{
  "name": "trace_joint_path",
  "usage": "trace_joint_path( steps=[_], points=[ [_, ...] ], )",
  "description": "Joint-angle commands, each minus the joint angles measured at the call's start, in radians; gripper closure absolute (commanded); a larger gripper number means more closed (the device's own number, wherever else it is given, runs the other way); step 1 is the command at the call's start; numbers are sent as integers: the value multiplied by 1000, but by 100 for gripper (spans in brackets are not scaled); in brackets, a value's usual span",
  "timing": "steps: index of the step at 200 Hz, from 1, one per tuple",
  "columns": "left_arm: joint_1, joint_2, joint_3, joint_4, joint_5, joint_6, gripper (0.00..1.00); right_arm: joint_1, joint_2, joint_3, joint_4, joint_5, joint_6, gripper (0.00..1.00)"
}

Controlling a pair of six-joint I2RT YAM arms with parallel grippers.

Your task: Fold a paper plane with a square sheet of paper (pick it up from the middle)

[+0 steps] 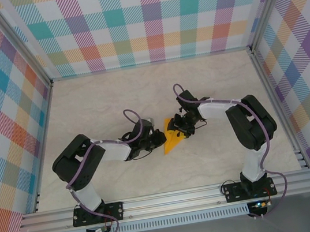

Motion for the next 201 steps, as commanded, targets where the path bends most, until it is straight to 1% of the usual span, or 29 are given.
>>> trace_joint_path(
  steps=[1,32,58,102,151,171,201],
  points=[
    [10,27,37,21,25,4,92,-22,69,-93,-75,197,-9,47],
    [11,46,58,2,28,12,92,-24,49,-118,-43,187,-19,42],
    [12,47,63,-6,25,17,93,-24,54,-118,-50,196,-26,40],
    [12,11,58,-44,-1,34,93,-24,91,-86,-107,229,-25,44],
    [13,10,57,-50,3,39,93,-24,77,-79,-99,218,-50,43],
    [12,-20,47,-42,13,55,91,-24,81,-67,-115,215,-52,44],
    [11,-78,5,-29,29,119,83,-25,75,-58,-125,169,-43,44]
  ],
)
